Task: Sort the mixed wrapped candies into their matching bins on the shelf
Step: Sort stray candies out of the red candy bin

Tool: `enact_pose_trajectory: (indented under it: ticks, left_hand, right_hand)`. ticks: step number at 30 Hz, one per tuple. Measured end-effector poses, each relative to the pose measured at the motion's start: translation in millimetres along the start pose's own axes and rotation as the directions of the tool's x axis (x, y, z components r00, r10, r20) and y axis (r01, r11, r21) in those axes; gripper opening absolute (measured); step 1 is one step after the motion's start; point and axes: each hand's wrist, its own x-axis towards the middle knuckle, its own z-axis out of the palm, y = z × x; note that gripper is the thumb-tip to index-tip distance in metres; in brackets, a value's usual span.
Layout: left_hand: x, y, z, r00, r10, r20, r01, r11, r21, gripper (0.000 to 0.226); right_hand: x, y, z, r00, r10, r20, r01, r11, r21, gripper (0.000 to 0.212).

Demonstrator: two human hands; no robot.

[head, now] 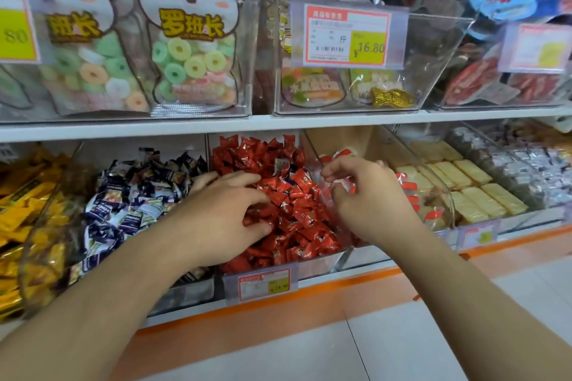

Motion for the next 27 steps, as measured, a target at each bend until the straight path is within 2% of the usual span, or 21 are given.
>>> enact_pose_trajectory:
  ticks: [3, 6, 9, 12, 15, 17, 20, 23, 25, 27]
  left_hand:
    - [13.8, 12.6, -0.1, 0.997, 0.039, -0.063, -0.045, 0.994, -0.102, 0.058]
    - [47.0, 23.4, 7.2, 0.983, 0.121, -0.14, -0.136, 0.986, -0.101, 0.069]
    - [80.2, 27.9, 16.2, 0.985, 0.141, -0.097, -0.149, 0.986, -0.08, 0.077]
    - [91.0, 28.8, 25.5, 0.986, 0.154, -0.065, -0.156, 0.987, -0.028, 0.058]
    - [82.0, 26.1, 26.5, 0.981, 0.136, -0.141, -0.132, 0.991, 0.035, 0.029]
    - [70.6, 22.1, 22.4, 0.981, 0.115, -0.156, -0.108, 0.993, 0.051, 0.021]
    - [50.7, 17.2, 13.8, 0.986, 0.097, -0.138, -0.085, 0.992, 0.09, 0.026]
    - [35.0, 15.3, 1.3, 0.998, 0.041, -0.05, -0.036, 0.994, 0.101, 0.031]
    - [30.0, 17.0, -7.7, 1.0, 0.013, 0.024, -0.014, 0.999, 0.037, 0.035]
    - [29.5, 19.6, -12.1, 1.0, 0.014, 0.022, -0.012, 0.997, -0.073, 0.035]
  right_hand:
    - [2.5, 2.0, 0.5, 1.0, 0.002, -0.007, -0.002, 1.0, 0.008, 0.024]
    - [5.9, 3.4, 3.0, 1.0, 0.006, -0.024, -0.006, 1.0, 0.016, 0.027]
    - [6.3, 4.4, 4.9, 1.0, 0.01, -0.012, -0.01, 1.0, 0.006, 0.026]
    - [6.2, 5.3, 4.7, 1.0, 0.029, -0.011, -0.028, 0.999, 0.036, 0.024]
    - [6.2, 5.5, 5.8, 0.999, 0.03, -0.015, -0.029, 0.998, 0.062, 0.02]
    - [6.0, 5.2, 7.2, 1.0, 0.016, -0.018, -0.015, 0.996, 0.086, 0.019]
    - [6.3, 5.4, 9.1, 1.0, 0.015, -0.019, -0.013, 0.994, 0.104, 0.02]
    - [6.3, 5.8, 10.5, 1.0, 0.027, 0.003, -0.027, 0.993, 0.112, 0.022]
    - [5.6, 6.4, 10.4, 0.999, 0.045, 0.015, -0.046, 0.989, 0.138, 0.025]
    - [5.2, 7.2, 9.9, 0.998, 0.057, 0.021, -0.059, 0.986, 0.153, 0.027]
